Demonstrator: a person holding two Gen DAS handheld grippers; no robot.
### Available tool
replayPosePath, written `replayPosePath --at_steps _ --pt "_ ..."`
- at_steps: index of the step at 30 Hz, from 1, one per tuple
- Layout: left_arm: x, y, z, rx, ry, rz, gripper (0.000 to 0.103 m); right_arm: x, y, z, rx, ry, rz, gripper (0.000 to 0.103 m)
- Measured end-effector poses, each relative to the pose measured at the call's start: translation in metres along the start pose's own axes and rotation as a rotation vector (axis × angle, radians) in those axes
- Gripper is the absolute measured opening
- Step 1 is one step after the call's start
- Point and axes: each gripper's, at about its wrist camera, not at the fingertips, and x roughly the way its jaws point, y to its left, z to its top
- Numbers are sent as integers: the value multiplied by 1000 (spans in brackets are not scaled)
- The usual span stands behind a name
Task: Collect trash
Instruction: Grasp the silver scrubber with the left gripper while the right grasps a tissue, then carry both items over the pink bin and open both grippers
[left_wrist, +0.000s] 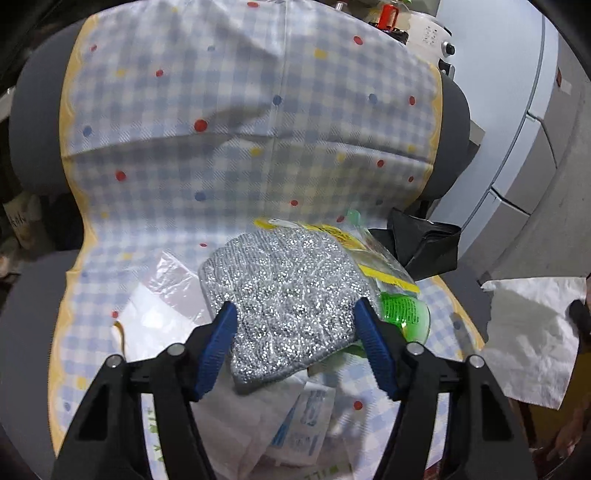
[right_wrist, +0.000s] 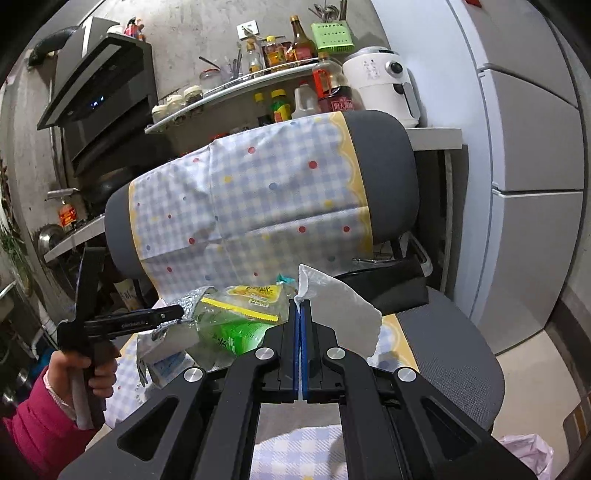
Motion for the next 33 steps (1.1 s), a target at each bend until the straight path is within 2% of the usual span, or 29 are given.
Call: replayPosePath --at_steps 3,5,6,11,15,18,24,33 --pt "-2 -1 0 10 -10 -9 38 1 1 0 0 0 -2 1" --pt "-5 -4 2 32 -21 7 15 1 0 -1 3 0 -3 1" --pt "-8 -4 3 33 -38 8 12 1 -1 -1 6 -1 -3 1" --pt "-46 -7 15 37 -164 -25 10 -3 -9 -3 14 -13 -20 1" --pt "-92 -24 26 85 -292 -73 10 -17 -19 0 22 -45 -46 1" --pt "-111 -48 28 129 -318 -119 10 -29 -25 1 25 -67 -70 1" --pt "-108 -113 -3 236 -283 -240 10 -59 -45 -8 32 -73 -147 1" --pt "-69 -209 -66 364 -183 -440 10 -114 -92 -43 94 -44 -319 1"
